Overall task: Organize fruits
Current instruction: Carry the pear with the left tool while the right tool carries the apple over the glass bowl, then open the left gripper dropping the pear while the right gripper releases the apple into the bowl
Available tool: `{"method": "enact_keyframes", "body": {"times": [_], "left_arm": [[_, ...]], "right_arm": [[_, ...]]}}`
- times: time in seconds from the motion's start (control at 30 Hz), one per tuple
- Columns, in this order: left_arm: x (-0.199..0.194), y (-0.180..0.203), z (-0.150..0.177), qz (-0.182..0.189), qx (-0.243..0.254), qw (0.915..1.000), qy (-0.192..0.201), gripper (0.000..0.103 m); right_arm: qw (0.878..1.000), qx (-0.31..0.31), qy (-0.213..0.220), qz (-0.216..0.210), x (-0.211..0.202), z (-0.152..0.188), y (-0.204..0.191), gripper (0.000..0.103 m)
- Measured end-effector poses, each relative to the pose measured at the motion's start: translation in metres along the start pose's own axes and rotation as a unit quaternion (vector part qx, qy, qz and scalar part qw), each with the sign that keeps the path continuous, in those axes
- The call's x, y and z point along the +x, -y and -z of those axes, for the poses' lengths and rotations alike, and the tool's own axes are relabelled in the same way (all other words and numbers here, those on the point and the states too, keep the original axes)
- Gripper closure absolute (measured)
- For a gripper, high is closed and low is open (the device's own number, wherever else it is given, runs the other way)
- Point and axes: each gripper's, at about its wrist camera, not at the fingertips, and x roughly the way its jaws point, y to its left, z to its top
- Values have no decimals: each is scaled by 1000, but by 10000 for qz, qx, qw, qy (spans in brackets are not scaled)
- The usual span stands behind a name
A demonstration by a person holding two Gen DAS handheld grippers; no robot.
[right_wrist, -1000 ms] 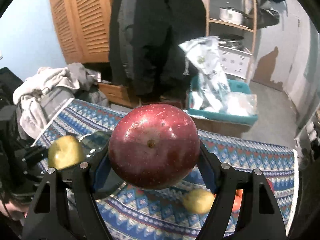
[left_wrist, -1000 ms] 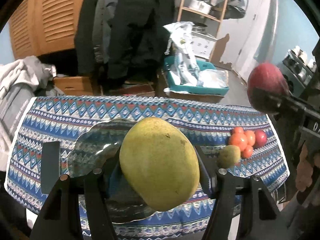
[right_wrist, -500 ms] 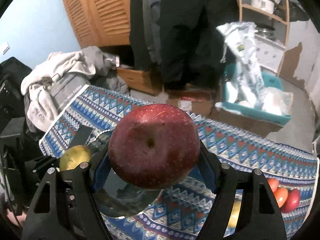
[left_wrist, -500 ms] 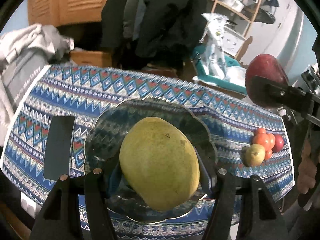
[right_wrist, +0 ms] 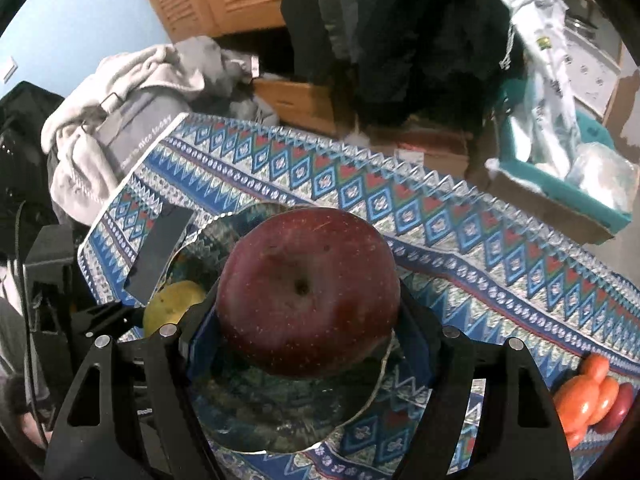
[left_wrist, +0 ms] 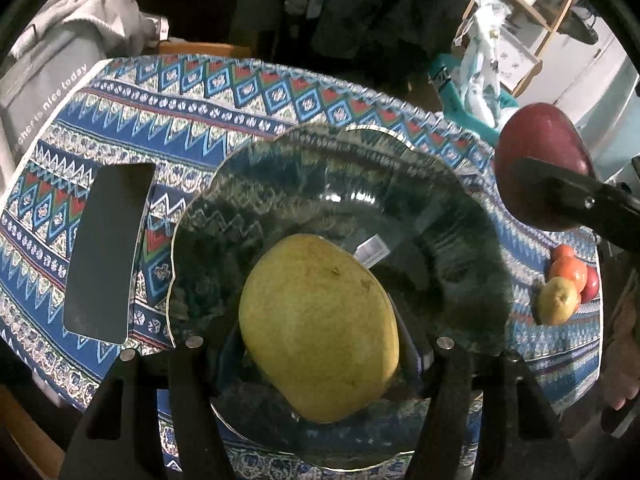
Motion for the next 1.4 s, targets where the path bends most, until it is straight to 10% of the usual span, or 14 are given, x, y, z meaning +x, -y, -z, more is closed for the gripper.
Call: {"method": "enact_keyframes", "body": {"times": [0.33, 1.4], "left_arm": [[31, -5, 9, -229, -11, 9989, -402, 37], [-28, -27, 3, -253, -369, 9985, 327, 34]], "right_arm": [[9988, -13, -484, -102, 34, 15, -5, 26], [9903, -405, -1305, 268, 88, 39, -12, 25]]}}
